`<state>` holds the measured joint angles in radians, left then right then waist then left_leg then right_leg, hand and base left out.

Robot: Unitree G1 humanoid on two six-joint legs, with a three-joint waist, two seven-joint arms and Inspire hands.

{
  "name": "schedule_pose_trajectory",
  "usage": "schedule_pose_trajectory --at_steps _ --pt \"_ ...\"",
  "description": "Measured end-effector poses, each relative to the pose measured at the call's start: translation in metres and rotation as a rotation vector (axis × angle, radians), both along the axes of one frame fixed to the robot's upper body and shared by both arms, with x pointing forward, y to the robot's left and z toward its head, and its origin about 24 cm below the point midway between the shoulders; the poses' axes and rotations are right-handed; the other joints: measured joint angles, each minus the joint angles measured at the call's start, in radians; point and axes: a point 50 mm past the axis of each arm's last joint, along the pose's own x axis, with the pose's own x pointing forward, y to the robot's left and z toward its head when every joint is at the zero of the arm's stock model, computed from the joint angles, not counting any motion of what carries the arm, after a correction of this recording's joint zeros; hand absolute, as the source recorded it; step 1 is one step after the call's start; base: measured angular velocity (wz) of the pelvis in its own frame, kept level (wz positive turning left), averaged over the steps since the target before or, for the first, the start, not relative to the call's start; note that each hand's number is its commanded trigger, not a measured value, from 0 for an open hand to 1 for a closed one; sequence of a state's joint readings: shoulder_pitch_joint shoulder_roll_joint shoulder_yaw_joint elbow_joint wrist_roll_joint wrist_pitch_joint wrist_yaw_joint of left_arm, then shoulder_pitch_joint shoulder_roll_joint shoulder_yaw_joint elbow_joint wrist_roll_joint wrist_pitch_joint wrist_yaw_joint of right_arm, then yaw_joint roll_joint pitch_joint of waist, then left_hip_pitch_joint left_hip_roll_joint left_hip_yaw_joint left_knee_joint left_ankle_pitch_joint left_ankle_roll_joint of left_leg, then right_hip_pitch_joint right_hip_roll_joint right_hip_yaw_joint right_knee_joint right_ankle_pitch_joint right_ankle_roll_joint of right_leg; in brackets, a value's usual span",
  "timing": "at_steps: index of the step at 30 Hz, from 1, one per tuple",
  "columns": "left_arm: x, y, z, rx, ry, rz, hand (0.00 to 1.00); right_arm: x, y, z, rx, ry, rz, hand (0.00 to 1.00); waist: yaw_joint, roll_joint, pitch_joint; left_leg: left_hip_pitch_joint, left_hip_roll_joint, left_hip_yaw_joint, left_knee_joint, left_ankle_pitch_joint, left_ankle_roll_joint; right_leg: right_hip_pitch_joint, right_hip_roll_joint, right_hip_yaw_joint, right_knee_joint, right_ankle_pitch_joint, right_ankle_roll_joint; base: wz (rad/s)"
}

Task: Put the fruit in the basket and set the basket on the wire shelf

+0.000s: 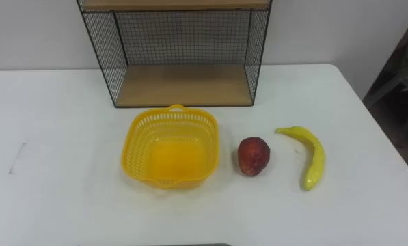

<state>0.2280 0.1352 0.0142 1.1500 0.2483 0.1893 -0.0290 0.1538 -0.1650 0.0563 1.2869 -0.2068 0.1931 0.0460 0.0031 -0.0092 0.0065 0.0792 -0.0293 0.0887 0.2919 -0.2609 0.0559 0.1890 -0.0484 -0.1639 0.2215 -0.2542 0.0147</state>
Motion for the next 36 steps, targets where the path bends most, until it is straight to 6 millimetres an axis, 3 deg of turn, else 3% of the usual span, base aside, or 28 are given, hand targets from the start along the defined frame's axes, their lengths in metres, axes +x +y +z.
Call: schedule_pose_trajectory --at_steps 9,15,18,21,24,29,32,36 --pt "-0.001 0.000 0.000 -0.001 0.004 0.001 0.00 0.002 0.000 0.000 -0.001 -0.010 0.012 0.00 0.001 -0.004 -0.0003 0.000 0.000 0.001 -0.001 0.000 0.000 -0.001 0.000 0.002 0.000 0.000 0.000 0.00" --pt "0.004 0.000 0.000 -0.002 -0.023 -0.007 0.00 0.005 -0.001 0.000 -0.014 -0.060 -0.125 0.00 -0.001 -0.006 -0.0001 -0.002 0.000 0.001 0.001 0.000 0.000 -0.002 0.000 -0.001 -0.001 0.000 0.000 0.00" --pt "0.006 0.003 0.001 0.009 -0.039 0.025 0.00 0.001 -0.003 0.001 -0.042 -0.096 -0.309 0.00 -0.002 -0.008 -0.0009 -0.005 0.001 0.002 0.001 0.000 0.000 -0.007 0.001 0.007 -0.001 0.000 0.000 -0.01" --pt "0.000 0.004 0.001 0.023 -0.034 0.036 0.00 -0.006 -0.005 0.001 -0.075 -0.154 -0.624 0.00 -0.013 -0.009 -0.0008 -0.005 0.002 0.009 -0.002 0.000 0.000 -0.010 0.002 0.016 -0.001 0.000 0.000 -0.06" --pt "-0.006 0.008 0.002 0.037 -0.038 0.092 0.00 -0.011 -0.005 0.002 -0.088 -0.240 -1.003 0.00 -0.030 -0.011 -0.0010 0.004 0.004 0.021 -0.009 0.000 0.000 -0.011 0.003 0.025 -0.001 0.000 0.000 -0.11" --pt "-0.016 0.018 0.006 0.089 -0.070 0.193 0.00 -0.017 -0.017 0.006 -0.146 -0.402 -1.689 0.00 -0.086 -0.017 -0.0003 0.001 0.005 0.028 -0.008 -0.001 0.000 -0.016 0.004 0.034 0.000 0.002 0.001 -0.04" --pt "-0.019 0.024 0.008 0.124 -0.093 0.245 0.00 -0.015 -0.031 0.011 -0.219 -0.486 -1.919 0.00 -0.109 -0.024 -0.0026 0.001 0.008 0.043 -0.011 -0.001 0.000 -0.025 0.007 0.056 0.000 0.002 0.001 -0.14" --pt "-0.023 0.032 0.011 0.175 -0.113 0.271 0.00 -0.007 -0.054 0.022 -0.297 -0.601 -2.085 0.00 -0.140 -0.039 -0.0069 -0.001 0.006 0.048 -0.014 0.000 0.000 -0.029 0.008 0.065 -0.005 0.002 0.001 -0.06"
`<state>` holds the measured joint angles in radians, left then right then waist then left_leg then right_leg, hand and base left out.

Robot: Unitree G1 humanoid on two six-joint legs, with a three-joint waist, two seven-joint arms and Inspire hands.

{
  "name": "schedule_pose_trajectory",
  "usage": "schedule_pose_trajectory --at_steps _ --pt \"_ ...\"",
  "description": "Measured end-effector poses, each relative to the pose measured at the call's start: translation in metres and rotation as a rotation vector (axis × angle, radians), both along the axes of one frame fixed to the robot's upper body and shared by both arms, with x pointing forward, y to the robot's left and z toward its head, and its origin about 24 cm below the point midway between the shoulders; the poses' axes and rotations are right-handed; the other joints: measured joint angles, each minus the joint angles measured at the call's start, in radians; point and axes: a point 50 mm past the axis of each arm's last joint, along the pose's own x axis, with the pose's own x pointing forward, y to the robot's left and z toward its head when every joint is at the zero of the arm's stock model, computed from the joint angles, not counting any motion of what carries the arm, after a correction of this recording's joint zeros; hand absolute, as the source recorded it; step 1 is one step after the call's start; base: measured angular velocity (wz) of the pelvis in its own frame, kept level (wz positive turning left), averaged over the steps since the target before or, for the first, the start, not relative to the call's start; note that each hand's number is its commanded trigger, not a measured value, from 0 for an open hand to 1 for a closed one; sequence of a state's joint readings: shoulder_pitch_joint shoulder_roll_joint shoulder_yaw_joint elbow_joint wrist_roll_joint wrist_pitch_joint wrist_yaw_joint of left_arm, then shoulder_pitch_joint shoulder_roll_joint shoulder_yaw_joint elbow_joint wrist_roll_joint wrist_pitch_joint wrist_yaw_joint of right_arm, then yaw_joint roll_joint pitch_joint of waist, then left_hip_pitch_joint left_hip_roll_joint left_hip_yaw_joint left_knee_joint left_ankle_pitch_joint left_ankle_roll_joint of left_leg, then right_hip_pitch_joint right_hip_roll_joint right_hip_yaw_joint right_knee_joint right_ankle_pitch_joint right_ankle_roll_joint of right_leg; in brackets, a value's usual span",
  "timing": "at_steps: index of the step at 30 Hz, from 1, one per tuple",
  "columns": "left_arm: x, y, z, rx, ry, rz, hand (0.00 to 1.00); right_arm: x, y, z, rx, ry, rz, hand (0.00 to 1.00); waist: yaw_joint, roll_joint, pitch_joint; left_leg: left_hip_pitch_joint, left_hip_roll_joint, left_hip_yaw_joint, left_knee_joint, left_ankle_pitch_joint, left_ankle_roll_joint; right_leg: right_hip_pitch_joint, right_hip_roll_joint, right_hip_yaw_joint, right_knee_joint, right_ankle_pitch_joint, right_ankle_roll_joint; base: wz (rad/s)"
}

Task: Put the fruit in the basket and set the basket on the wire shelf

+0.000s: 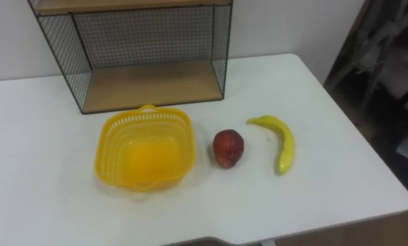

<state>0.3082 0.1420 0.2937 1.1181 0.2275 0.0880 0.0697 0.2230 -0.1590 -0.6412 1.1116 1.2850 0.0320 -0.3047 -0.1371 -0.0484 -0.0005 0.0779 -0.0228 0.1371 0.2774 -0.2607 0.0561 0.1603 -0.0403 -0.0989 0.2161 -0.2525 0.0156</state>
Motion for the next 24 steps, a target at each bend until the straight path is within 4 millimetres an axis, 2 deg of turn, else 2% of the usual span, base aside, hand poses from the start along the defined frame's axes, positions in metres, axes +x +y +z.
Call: schedule_pose_trajectory --at_steps 1,4,6,8,9,11,12,14,17,18,20,24 --pt "0.000 0.002 0.001 0.018 -0.007 -0.003 0.00 0.003 -0.009 0.005 -0.034 -0.001 -0.048 0.00 -0.009 -0.008 -0.0032 0.001 -0.006 0.000 -0.004 0.000 0.001 0.000 -0.001 0.001 -0.002 0.000 0.000 0.00" --pt "0.002 0.006 0.003 0.054 -0.029 -0.010 0.00 0.023 -0.037 0.029 -0.165 -0.011 -0.109 0.00 -0.024 -0.018 -0.0045 -0.001 -0.005 0.005 -0.011 0.001 0.002 -0.009 0.000 0.014 0.002 0.001 0.002 -0.07" --pt "0.006 0.008 0.004 0.064 -0.053 -0.017 0.00 0.041 -0.054 0.051 -0.283 0.004 -0.064 0.00 -0.023 -0.021 -0.0063 -0.008 -0.006 0.014 -0.012 0.001 0.002 -0.021 0.001 0.020 0.006 0.002 0.003 -0.13" --pt "0.015 0.012 0.007 0.092 -0.096 -0.037 0.00 0.063 -0.070 0.084 -0.479 0.075 0.033 0.00 -0.019 -0.018 -0.0049 -0.024 -0.005 0.012 -0.011 0.002 0.002 -0.033 0.003 0.020 0.005 0.008 0.002 0.00" --pt "0.017 0.012 0.007 0.097 -0.101 -0.042 0.00 0.069 -0.073 0.092 -0.529 0.093 0.053 0.00 -0.016 -0.018 -0.0042 -0.026 -0.005 0.012 -0.011 0.002 0.002 -0.035 0.004 0.020 0.005 0.009 0.002 0.00" --pt "0.018 0.014 0.008 0.101 -0.101 -0.069 0.00 0.092 -0.079 0.121 -0.727 0.175 0.143 0.00 -0.014 -0.017 -0.0042 -0.029 -0.003 0.010 -0.011 0.002 0.002 -0.038 0.006 0.016 0.004 0.013 0.000 0.02" --pt "0.019 0.013 0.007 0.099 -0.101 -0.075 0.00 0.097 -0.080 0.130 -0.786 0.196 0.166 0.00 -0.010 -0.015 -0.0038 -0.032 -0.003 0.009 -0.011 0.002 0.002 -0.040 0.006 0.017 0.005 0.013 0.000 0.00" --pt "0.020 0.011 0.007 0.090 -0.100 -0.095 0.00 0.117 -0.077 0.162 -1.000 0.241 0.245 0.00 0.013 -0.008 -0.0031 -0.041 -0.002 0.011 -0.011 0.002 0.001 -0.051 0.006 0.018 0.004 0.013 0.000 -0.02" --pt "0.022 0.006 0.005 0.074 -0.090 -0.137 0.00 0.144 -0.063 0.188 -1.222 0.254 0.376 0.00 0.043 0.000 -0.0023 -0.049 0.002 0.013 -0.008 0.003 0.000 -0.058 0.009 0.019 0.004 0.018 -0.002 0.00" --pt "0.023 0.005 0.004 0.068 -0.090 -0.150 0.00 0.149 -0.060 0.192 -1.261 0.252 0.404 0.00 0.046 0.000 -0.0018 -0.051 0.002 0.013 -0.008 0.003 0.000 -0.061 0.009 0.019 0.004 0.018 -0.002 0.00" --pt "0.027 0.001 0.003 0.054 -0.092 -0.184 0.00 0.167 -0.046 0.201 -1.350 0.209 0.512 0.00 0.076 0.005 -0.0039 -0.055 0.010 0.016 -0.009 0.004 -0.001 -0.071 0.010 0.019 0.004 0.021 -0.003 -0.04" --pt "0.027 -0.003 0.002 0.030 -0.088 -0.203 0.00 0.189 -0.023 0.207 -1.437 0.108 0.699 0.00 0.094 0.011 -0.0052 -0.054 0.010 0.016 -0.010 0.006 -0.002 -0.071 0.011 0.018 0.003 0.022 -0.004 0.00"
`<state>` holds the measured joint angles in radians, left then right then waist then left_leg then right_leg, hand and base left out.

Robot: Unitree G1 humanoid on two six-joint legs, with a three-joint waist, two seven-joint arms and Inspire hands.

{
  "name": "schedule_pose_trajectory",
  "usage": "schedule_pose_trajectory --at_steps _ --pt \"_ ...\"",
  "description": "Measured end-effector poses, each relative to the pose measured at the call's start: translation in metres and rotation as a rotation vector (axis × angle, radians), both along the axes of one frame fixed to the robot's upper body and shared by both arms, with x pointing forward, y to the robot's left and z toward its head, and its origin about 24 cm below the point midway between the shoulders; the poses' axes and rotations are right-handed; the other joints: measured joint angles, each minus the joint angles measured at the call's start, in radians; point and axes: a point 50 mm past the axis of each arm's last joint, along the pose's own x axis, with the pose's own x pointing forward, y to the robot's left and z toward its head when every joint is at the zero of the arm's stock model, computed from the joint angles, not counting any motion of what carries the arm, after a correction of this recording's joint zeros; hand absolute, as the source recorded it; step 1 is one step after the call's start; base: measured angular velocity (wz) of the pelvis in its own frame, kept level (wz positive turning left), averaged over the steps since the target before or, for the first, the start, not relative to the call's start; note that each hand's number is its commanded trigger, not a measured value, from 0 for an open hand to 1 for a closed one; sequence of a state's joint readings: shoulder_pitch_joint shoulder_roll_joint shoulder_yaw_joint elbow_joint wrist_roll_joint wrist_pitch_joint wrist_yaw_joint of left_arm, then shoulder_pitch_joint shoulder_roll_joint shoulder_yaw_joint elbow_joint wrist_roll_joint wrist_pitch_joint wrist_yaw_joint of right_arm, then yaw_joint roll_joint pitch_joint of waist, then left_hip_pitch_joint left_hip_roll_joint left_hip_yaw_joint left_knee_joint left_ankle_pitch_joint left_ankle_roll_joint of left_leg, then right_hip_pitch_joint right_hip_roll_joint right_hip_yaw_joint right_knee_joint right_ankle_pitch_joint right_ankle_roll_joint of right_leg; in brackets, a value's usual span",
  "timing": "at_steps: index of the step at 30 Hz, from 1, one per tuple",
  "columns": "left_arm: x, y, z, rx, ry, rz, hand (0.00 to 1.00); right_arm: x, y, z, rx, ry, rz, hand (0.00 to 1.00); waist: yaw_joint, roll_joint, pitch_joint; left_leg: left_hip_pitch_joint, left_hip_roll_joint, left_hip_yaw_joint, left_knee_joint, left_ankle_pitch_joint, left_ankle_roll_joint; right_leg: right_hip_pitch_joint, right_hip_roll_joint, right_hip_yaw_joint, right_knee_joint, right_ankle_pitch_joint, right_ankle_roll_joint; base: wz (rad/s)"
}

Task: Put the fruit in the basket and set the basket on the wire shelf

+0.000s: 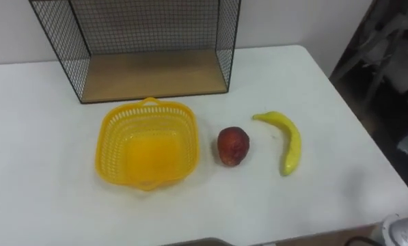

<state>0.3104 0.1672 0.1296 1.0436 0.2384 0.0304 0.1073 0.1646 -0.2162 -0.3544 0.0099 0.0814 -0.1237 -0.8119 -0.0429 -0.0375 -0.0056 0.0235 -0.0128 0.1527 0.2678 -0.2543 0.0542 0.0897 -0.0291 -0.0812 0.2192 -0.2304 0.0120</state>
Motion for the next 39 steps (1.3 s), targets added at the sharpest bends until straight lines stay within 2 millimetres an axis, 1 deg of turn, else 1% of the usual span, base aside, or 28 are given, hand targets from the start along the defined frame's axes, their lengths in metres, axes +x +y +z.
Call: schedule_pose_trajectory --at_steps 1,2,3,5,6,8,10,12,14,18,20,27,33,36,39 --pt "0.000 -0.001 0.000 -0.010 0.001 -0.003 0.00 0.005 0.006 -0.001 -0.008 0.015 0.061 0.00 0.001 0.001 0.0020 0.002 -0.001 -0.001 0.001 0.000 0.000 0.002 0.000 -0.001 0.000 0.000 0.000 0.04" --pt "0.003 -0.002 -0.001 -0.018 -0.003 -0.020 0.00 0.010 0.013 -0.003 -0.005 0.029 0.123 0.00 0.003 0.001 0.0063 0.006 -0.001 -0.002 0.001 0.000 0.000 0.008 0.000 -0.004 -0.003 0.000 0.000 0.04" --pt "0.004 -0.003 -0.001 -0.023 -0.003 -0.027 0.00 0.012 0.016 -0.005 -0.002 0.039 0.155 0.00 0.003 0.003 0.0067 0.007 0.000 -0.002 0.001 0.000 0.000 0.010 0.000 -0.004 -0.005 0.000 0.000 0.00" --pt "0.008 -0.008 -0.002 -0.046 -0.004 -0.063 0.00 0.021 0.032 -0.013 0.015 0.089 0.293 0.00 0.003 0.005 0.0087 0.007 0.000 -0.004 0.000 0.000 0.000 0.015 -0.001 -0.005 -0.016 0.001 -0.001 0.00" --pt "0.010 -0.008 -0.002 -0.049 -0.009 -0.069 0.00 0.023 0.036 -0.015 0.020 0.101 0.327 0.00 0.005 0.004 0.0097 0.006 0.000 -0.005 -0.001 0.000 -0.001 0.015 -0.001 -0.007 -0.016 0.001 -0.001 0.03" --pt "0.017 -0.010 -0.003 -0.066 -0.018 -0.093 0.00 0.030 0.051 -0.020 0.033 0.135 0.456 0.00 0.012 0.001 0.0121 0.006 -0.001 -0.008 -0.001 0.001 -0.001 0.022 -0.001 -0.010 -0.016 0.001 -0.001 0.05" --pt "0.022 -0.012 -0.003 -0.077 -0.032 -0.107 0.00 0.034 0.059 -0.021 0.037 0.148 0.536 0.00 0.024 -0.001 0.0134 0.007 0.000 -0.009 -0.001 0.001 -0.001 0.026 -0.001 -0.010 -0.016 0.001 -0.001 0.00" --pt "0.023 -0.013 -0.003 -0.083 -0.034 -0.119 0.00 0.039 0.067 -0.022 0.039 0.155 0.608 0.00 0.024 -0.001 0.0127 0.008 0.000 -0.010 0.000 0.001 -0.001 0.027 -0.001 -0.010 -0.017 0.001 -0.001 0.00" --pt "0.023 -0.013 -0.002 -0.092 -0.034 -0.123 0.00 0.045 0.073 -0.021 0.038 0.161 0.678 0.00 0.027 -0.004 0.0151 0.008 -0.001 -0.012 0.002 0.001 -0.001 0.027 -0.001 -0.013 -0.018 0.001 -0.001 0.02" --pt "0.023 -0.013 -0.002 -0.087 -0.034 -0.137 0.00 0.049 0.081 -0.021 0.036 0.176 0.758 0.00 0.031 -0.006 0.0153 0.006 -0.001 -0.019 0.006 0.001 -0.001 0.028 -0.002 -0.024 -0.018 0.002 0.000 0.06" --pt "0.023 -0.013 -0.002 -0.082 -0.029 -0.156 0.00 0.050 0.085 -0.023 0.038 0.187 0.801 0.00 0.042 -0.006 0.0152 0.006 -0.001 -0.021 0.006 0.001 -0.001 0.029 -0.003 -0.029 -0.018 0.003 0.001 0.02" --pt "0.020 -0.013 -0.002 -0.082 -0.019 -0.156 0.00 0.051 0.090 -0.024 0.028 0.210 0.863 0.00 0.051 -0.002 0.0133 0.007 -0.001 -0.025 0.007 0.001 -0.001 0.033 -0.003 -0.035 -0.019 0.003 0.001 0.01" --pt "0.019 -0.013 -0.002 -0.083 -0.015 -0.155 0.00 0.051 0.097 -0.033 0.041 0.258 0.918 0.00 0.052 0.001 0.0122 0.006 -0.001 -0.027 0.014 0.001 -0.001 0.036 -0.003 -0.044 -0.022 0.003 0.000 0.01" --pt "0.019 -0.014 -0.003 -0.091 -0.011 -0.155 0.00 0.051 0.101 -0.037 0.035 0.290 0.953 0.00 0.049 0.008 0.0121 0.003 -0.001 -0.035 0.015 0.001 -0.001 0.036 -0.004 -0.055 -0.021 0.005 0.000 0.07" --pt "0.017 -0.014 -0.004 -0.096 0.001 -0.152 0.00 0.051 0.103 -0.039 0.039 0.301 0.973 0.00 0.050 0.016 0.0089 0.006 -0.001 -0.039 0.013 0.001 -0.001 0.039 -0.003 -0.058 -0.018 0.005 0.000 0.03"
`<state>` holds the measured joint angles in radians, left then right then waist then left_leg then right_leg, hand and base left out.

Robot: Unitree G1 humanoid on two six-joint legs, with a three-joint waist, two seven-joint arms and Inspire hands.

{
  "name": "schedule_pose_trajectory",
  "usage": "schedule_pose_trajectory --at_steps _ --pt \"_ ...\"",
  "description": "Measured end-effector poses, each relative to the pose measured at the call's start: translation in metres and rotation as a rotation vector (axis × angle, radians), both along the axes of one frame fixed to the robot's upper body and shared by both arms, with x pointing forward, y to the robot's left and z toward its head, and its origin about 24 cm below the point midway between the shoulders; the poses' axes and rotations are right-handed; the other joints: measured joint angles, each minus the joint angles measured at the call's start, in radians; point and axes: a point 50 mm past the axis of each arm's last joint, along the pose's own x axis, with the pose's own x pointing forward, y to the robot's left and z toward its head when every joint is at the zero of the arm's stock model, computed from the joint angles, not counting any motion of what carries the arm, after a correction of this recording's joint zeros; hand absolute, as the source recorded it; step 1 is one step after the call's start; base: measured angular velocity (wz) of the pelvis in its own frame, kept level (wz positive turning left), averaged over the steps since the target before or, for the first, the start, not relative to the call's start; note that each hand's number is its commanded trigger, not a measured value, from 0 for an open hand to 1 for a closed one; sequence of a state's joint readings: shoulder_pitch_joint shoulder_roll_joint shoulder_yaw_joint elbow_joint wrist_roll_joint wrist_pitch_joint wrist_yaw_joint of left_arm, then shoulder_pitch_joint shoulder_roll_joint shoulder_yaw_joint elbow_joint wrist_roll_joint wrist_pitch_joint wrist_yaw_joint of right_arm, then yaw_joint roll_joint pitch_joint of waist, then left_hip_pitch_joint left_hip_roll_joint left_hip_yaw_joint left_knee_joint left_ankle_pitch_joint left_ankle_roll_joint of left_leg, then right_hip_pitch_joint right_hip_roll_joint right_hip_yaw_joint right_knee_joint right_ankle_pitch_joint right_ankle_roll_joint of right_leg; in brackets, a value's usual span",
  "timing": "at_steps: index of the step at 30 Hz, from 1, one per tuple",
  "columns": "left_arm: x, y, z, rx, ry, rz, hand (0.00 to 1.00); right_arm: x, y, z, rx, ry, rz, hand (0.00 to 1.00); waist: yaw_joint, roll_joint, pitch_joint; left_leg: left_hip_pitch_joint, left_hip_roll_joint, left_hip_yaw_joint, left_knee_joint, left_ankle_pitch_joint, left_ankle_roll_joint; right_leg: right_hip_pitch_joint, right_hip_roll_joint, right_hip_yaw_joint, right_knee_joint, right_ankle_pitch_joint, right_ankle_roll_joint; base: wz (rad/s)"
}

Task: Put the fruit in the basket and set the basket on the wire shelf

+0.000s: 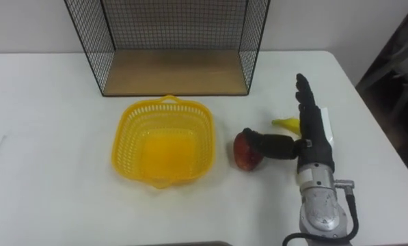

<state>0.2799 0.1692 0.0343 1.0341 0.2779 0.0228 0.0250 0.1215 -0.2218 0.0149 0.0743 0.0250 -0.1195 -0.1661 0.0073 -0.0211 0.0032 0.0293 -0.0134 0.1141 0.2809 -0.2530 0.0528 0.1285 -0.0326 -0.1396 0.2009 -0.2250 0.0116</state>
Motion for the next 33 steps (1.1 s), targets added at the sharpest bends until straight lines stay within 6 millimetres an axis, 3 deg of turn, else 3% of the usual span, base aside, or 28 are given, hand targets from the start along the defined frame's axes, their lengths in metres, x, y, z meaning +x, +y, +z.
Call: schedule_pose_trajectory --at_steps 7,20,26,33 --pt "-0.004 -0.001 -0.002 -0.013 0.023 0.003 0.00 -0.003 -0.001 -0.013 0.001 0.062 0.006 0.00 0.006 0.006 -0.0020 -0.007 0.000 -0.004 0.005 0.000 0.000 0.003 0.000 -0.003 0.001 0.000 0.000 0.00" --pt "0.005 -0.002 -0.002 -0.022 0.008 -0.004 0.00 -0.001 0.003 -0.013 0.005 0.065 0.039 0.00 0.030 0.004 -0.0012 -0.010 -0.001 -0.008 0.004 0.000 0.000 -0.006 0.000 -0.003 0.001 0.000 0.000 0.00" --pt "0.009 -0.002 -0.002 -0.023 0.001 -0.006 0.00 -0.002 0.009 -0.017 0.009 0.085 0.081 0.00 0.029 -0.002 0.0031 -0.011 -0.001 -0.008 0.002 0.000 0.000 -0.003 0.000 -0.003 -0.001 0.000 0.000 0.00" --pt "0.008 -0.002 -0.002 -0.041 0.010 -0.009 0.00 -0.003 0.010 -0.027 0.006 0.133 0.112 0.00 0.029 -0.008 0.0024 -0.018 -0.002 -0.008 0.002 0.000 0.000 -0.005 0.000 -0.002 -0.001 0.001 0.000 0.00"
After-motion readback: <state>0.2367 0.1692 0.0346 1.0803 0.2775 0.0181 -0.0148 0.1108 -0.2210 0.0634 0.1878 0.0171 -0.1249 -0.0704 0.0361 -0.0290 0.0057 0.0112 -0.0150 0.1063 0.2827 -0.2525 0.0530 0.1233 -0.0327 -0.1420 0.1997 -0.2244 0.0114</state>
